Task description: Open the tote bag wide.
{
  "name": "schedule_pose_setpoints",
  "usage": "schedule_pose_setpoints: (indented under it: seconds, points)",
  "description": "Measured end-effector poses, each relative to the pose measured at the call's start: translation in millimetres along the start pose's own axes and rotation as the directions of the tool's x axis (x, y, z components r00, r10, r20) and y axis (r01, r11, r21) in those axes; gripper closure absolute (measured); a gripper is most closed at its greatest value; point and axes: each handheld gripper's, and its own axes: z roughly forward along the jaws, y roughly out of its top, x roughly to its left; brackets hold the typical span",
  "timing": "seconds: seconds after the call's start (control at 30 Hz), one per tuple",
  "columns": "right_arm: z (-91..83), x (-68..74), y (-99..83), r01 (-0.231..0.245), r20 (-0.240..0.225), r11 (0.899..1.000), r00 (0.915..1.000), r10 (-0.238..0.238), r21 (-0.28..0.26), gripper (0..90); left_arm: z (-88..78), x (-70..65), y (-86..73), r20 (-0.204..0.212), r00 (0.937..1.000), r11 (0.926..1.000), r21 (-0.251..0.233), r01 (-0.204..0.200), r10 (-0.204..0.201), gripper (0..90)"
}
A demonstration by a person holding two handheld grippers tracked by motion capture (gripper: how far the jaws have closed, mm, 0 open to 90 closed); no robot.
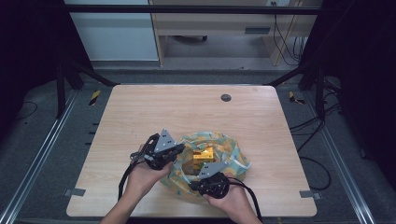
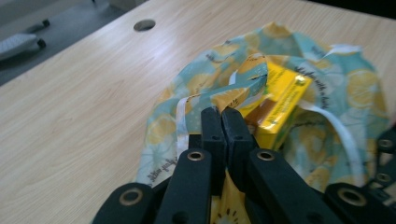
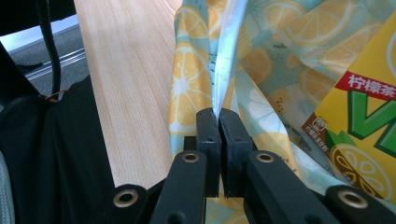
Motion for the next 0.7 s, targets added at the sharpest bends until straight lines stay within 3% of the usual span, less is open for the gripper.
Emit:
schedule_pose_setpoints:
  seconds: [0.13,0.27,0.47,0.7]
  points:
    - [-4.6,1.2,-0.4,-0.003,0.01,1.0,0.9999,0.003,-0.007,86.7,-15.9,-9.7,-6.5,0.059,0.9983,0.9993,-0.037,0.004,-0.002,89.4]
    - [-7.5,1.6,-0.1,0.003,0.016,1.0,0.9999,-0.003,-0.017,85.1,-22.8,-20.9,-25.8,0.111,0.9937,0.9996,-0.017,0.021,-0.019,89.4]
    - [-17.5,2.9,1.6,0.0,0.023,1.0,0.9997,0.001,-0.028,72.0,-14.8,-28.4,-50.5,0.133,0.9908,0.999,0.04,0.019,-0.024,89.4]
    - [-34.2,5.5,-1.0,-0.003,0.041,0.999,0.9992,0.005,-0.047,67.2,-1.2,-35.9,-70.6,0.157,0.9869,0.9957,0.089,0.026,-0.039,89.4]
